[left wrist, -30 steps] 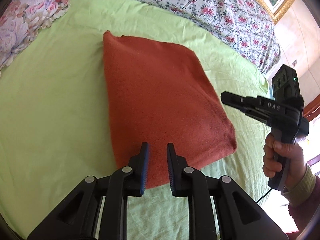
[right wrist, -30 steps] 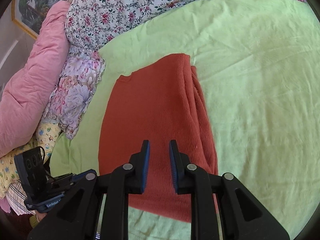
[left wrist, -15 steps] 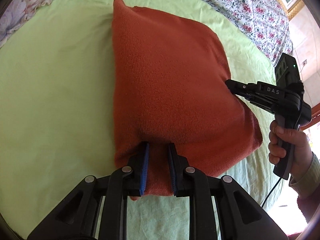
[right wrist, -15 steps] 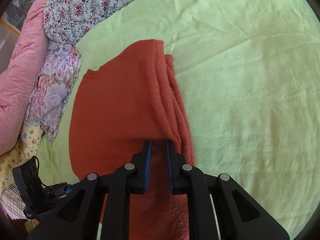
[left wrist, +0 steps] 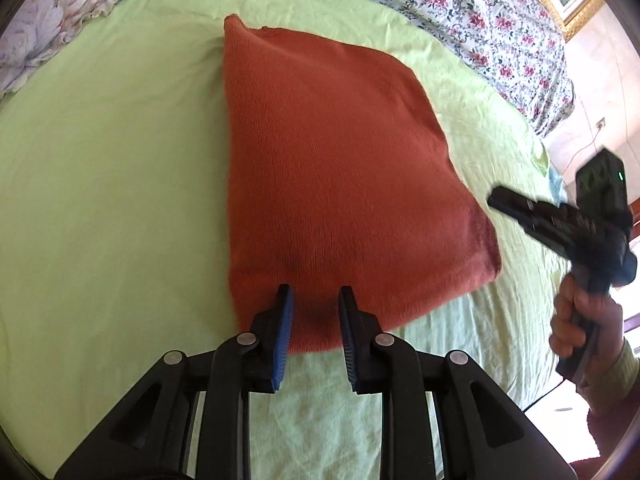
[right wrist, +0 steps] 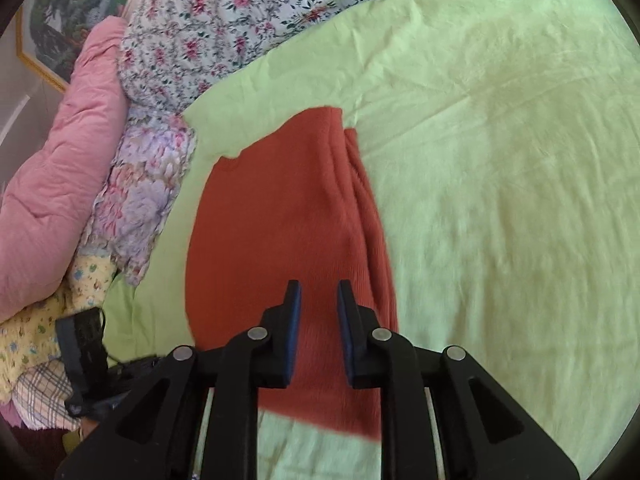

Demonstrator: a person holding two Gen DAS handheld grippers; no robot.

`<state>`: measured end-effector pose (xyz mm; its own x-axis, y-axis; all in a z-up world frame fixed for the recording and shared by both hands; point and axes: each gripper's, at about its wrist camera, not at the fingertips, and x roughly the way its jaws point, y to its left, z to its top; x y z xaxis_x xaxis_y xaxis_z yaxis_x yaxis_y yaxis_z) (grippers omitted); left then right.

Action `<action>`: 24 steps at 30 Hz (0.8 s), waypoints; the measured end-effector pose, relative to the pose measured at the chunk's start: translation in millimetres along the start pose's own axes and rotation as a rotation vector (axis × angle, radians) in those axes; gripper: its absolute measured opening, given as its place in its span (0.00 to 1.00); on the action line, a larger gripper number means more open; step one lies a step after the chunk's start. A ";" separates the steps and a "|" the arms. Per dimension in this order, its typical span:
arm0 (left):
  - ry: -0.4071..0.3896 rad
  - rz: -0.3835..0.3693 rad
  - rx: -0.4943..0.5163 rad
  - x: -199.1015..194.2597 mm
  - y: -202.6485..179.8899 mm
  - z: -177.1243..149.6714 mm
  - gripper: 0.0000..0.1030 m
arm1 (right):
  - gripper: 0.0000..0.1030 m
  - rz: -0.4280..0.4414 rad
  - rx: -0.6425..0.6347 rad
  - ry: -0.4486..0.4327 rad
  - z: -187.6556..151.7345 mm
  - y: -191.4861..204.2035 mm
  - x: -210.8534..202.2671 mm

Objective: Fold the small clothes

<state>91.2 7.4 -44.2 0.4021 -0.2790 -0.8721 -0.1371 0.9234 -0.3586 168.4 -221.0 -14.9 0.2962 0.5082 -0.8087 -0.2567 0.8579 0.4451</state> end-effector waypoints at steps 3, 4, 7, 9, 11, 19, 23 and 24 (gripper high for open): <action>0.013 0.019 0.007 5.0 3.7 -5.4 0.22 | 0.21 -0.055 -0.011 0.049 -24.4 -7.2 2.5; 0.014 0.023 0.010 7.0 4.3 -6.3 0.22 | 0.21 -0.104 -0.006 0.074 -29.4 -12.4 8.6; 0.019 0.044 0.019 9.9 -0.4 -5.8 0.25 | 0.36 -0.182 0.043 0.091 -35.2 -36.2 23.3; 0.016 0.043 0.025 4.9 -5.9 -5.4 0.37 | 0.36 -0.152 0.111 0.073 -34.8 -45.2 21.7; -0.009 0.057 0.041 -5.1 -11.3 -7.5 0.48 | 0.36 -0.145 0.087 0.037 -34.0 -36.1 9.7; -0.025 0.100 0.047 -25.4 -9.2 -24.1 0.55 | 0.37 -0.142 0.027 -0.042 -51.1 -5.9 -32.0; -0.045 0.116 0.071 -38.6 -8.1 -32.1 0.57 | 0.48 -0.156 0.001 -0.065 -59.6 6.6 -43.1; -0.054 0.124 0.078 -42.7 -6.9 -34.3 0.58 | 0.51 -0.159 -0.013 -0.075 -63.3 12.3 -46.3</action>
<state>44.0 3.8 -15.9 0.4350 -0.1486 -0.8881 -0.1191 0.9681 -0.2203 93.3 -238.8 3.6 0.4014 0.3708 -0.8375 -0.2126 0.9271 0.3086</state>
